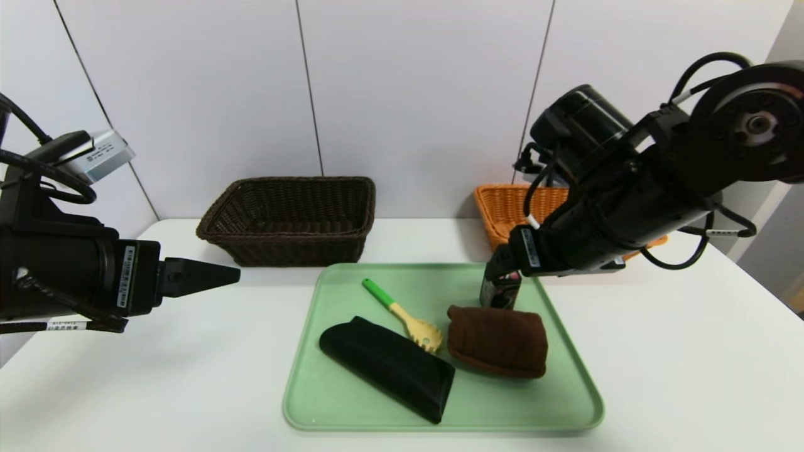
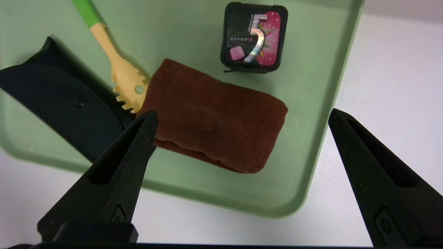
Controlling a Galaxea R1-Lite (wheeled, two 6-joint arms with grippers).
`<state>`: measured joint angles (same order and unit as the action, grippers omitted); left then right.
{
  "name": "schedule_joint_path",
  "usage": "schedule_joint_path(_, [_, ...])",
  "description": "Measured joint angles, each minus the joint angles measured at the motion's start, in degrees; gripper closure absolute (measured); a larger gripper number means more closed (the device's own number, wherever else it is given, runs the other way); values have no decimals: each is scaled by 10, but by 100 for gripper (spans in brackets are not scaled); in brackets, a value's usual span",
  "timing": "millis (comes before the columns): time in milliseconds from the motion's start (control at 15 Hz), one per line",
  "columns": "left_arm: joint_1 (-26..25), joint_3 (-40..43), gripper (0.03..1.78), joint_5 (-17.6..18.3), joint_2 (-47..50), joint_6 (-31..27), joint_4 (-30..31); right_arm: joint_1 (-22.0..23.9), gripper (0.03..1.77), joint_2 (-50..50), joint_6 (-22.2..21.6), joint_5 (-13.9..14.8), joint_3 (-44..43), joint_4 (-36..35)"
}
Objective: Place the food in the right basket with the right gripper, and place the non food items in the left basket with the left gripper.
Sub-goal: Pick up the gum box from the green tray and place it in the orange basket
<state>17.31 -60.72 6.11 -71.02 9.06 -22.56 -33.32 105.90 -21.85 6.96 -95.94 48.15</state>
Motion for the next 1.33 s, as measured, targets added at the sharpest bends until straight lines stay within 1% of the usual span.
schedule_joint_path(133, [0,0,12,0,1,0,1,-6,10,32,-4,22,-19,0])
schedule_joint_path(200, [0,0,12,0,1,0,1,-8,10,47,-4,26,-26,0])
schedule_joint_path(533, [0,5,12,0,4,3,1,-7,10,115,-12,29,-59,0])
schedule_joint_path(867, [0,7,12,-1,11,3,-1,5,10,165,-16,25,-78,-1])
schedule_joint_path(933, [0,7,12,-1,12,3,-1,7,18,169,-15,24,-79,-1])
schedule_joint_path(1067, [0,7,12,0,13,4,-1,12,53,175,-16,20,-83,-1])
schedule_joint_path(1200, [0,7,12,0,13,3,-1,13,81,175,-17,20,-88,-1])
schedule_joint_path(1333, [0,7,12,0,13,3,-1,14,100,174,-16,20,-90,-1])
